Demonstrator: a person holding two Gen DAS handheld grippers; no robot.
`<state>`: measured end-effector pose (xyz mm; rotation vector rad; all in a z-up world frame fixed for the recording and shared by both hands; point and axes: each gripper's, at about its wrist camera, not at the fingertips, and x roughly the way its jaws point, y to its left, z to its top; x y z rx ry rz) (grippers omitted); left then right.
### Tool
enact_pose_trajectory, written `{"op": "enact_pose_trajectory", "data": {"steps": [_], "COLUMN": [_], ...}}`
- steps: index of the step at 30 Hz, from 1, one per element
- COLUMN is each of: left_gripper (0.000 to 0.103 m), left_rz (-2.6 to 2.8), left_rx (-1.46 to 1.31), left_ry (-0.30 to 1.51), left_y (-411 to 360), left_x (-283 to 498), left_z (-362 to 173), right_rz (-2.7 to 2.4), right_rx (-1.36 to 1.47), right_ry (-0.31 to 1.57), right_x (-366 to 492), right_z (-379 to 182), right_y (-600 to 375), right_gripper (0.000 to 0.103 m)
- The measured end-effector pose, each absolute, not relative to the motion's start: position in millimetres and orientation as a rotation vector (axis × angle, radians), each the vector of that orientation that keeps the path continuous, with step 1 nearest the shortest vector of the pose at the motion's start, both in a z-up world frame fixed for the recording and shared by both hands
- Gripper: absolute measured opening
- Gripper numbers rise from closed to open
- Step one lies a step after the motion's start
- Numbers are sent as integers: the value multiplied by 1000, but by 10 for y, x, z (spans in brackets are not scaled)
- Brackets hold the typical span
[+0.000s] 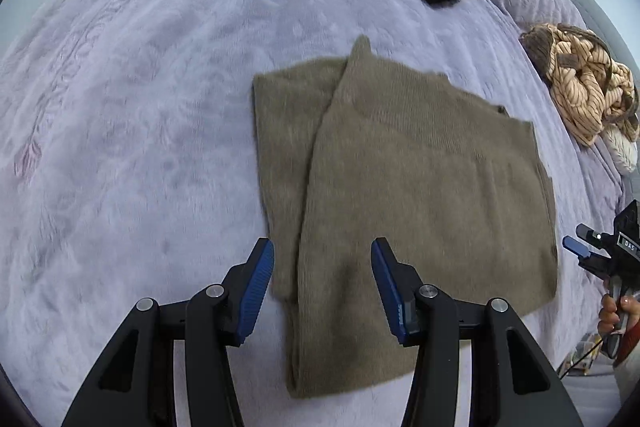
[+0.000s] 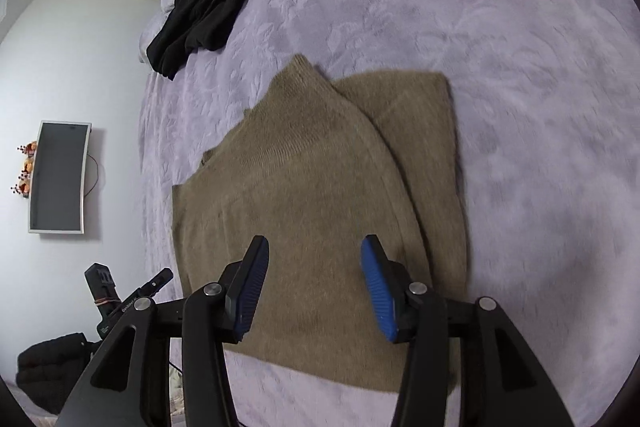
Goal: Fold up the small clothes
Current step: 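Carry the hem over toward the collar with both grippers and release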
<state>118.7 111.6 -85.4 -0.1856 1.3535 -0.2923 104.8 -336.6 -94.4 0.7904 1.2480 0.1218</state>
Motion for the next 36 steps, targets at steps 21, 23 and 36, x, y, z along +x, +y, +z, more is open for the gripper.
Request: {"op": "enact_pose_trajectory", "data": {"steps": [21,23,36], "left_gripper": [6,6,43], "left_rz": [-423,-419,-291], "left_rx": [-258,-217,-192], "left_ry": [1412,1410,1408], "left_y": [1158,1173,1313], "left_x": [587,533,460], "left_z": [-1077,-1110,-1195], "right_rz": [-31,-20,-98], "right_rx": [1109,1049,914], "right_ry": [1153,1164,1322], "right_x": [91,92,168], "right_z": [-1445,-1350,-1566], "right_y": [-3455,-3439,-3390], "right_gripper": [8,8,17]}}
